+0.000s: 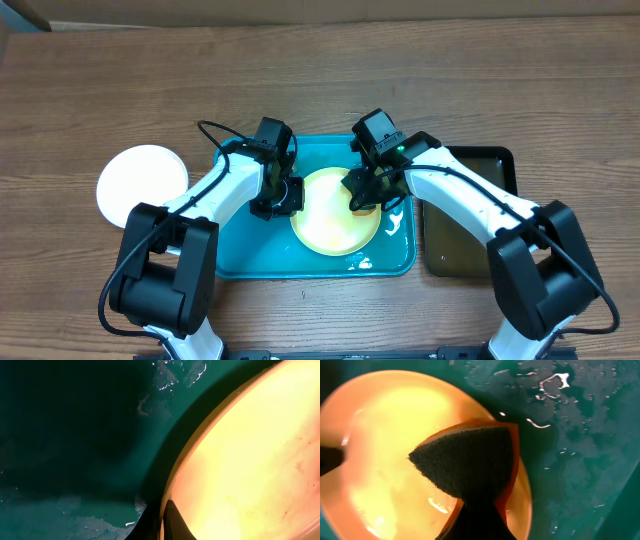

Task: Clean dirty plates on tray and stack at the side
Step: 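Carry the sponge back to the black tray with the right gripper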

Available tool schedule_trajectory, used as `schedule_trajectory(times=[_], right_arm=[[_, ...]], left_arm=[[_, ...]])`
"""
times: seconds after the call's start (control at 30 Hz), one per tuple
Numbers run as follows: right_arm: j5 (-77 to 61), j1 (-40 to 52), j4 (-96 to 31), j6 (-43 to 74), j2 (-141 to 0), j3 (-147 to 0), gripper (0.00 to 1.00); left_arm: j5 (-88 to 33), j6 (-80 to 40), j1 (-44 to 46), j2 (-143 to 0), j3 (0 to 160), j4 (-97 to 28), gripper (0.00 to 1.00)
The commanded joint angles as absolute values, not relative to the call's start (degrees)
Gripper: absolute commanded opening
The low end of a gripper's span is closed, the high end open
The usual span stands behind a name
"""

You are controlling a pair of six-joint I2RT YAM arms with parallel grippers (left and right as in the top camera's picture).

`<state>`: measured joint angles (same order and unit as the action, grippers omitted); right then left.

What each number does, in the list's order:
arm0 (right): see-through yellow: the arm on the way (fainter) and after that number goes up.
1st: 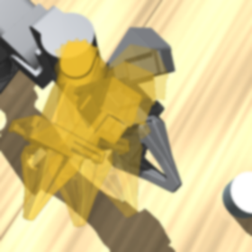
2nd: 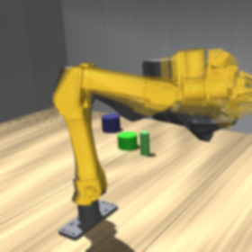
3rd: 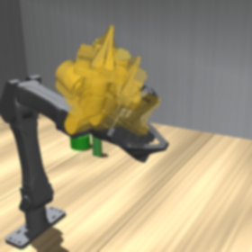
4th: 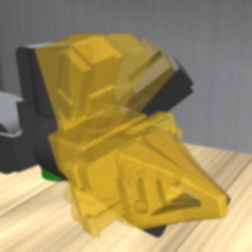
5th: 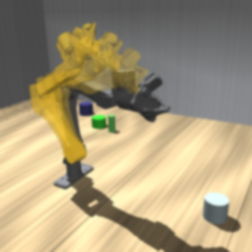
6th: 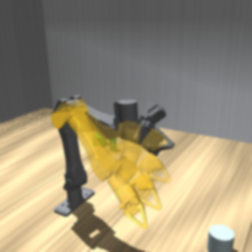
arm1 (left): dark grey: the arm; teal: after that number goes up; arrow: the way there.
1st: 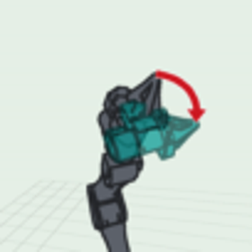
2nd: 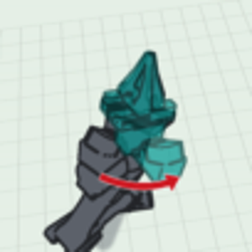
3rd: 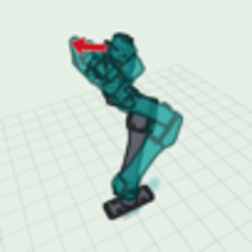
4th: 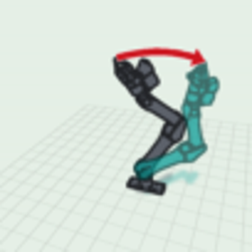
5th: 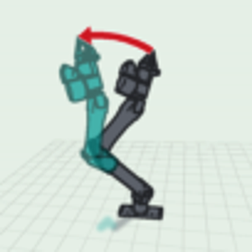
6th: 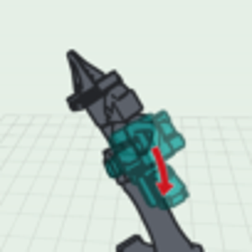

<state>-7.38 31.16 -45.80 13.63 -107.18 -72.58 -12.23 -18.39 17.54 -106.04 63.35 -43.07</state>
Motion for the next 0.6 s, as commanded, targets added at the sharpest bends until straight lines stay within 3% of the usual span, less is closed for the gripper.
schedule_trajectory(times=[0.0, 0.37, 0.47, 0.57], right_arm=[[-3.8, 31.0, -45.2, 13.5, -108.5, -72.4, 0.04], [-1.3, 30.9, -44.8, 13.5, -113.3, -72.4, 0.04], [-7.3, 30.9, -45.0, 11.5, -112.9, -72.9, 0.04], [-22.9, 30.9, -45.8, 1.9, -112.4, -74.0, 0.04]], left_arm=[[-7.1, -19.8, 16.9, -108.3, 62.1, -43.4, 0.04], [-7.1, -19.8, 16.9, -108.3, 62.1, -43.5, 0.04], [-7.1, -19.8, 16.9, -108.3, 62.1, -43.5, 0.04], [-7.1, -19.8, 16.9, -108.3, 62.1, -43.5, 0.04]])
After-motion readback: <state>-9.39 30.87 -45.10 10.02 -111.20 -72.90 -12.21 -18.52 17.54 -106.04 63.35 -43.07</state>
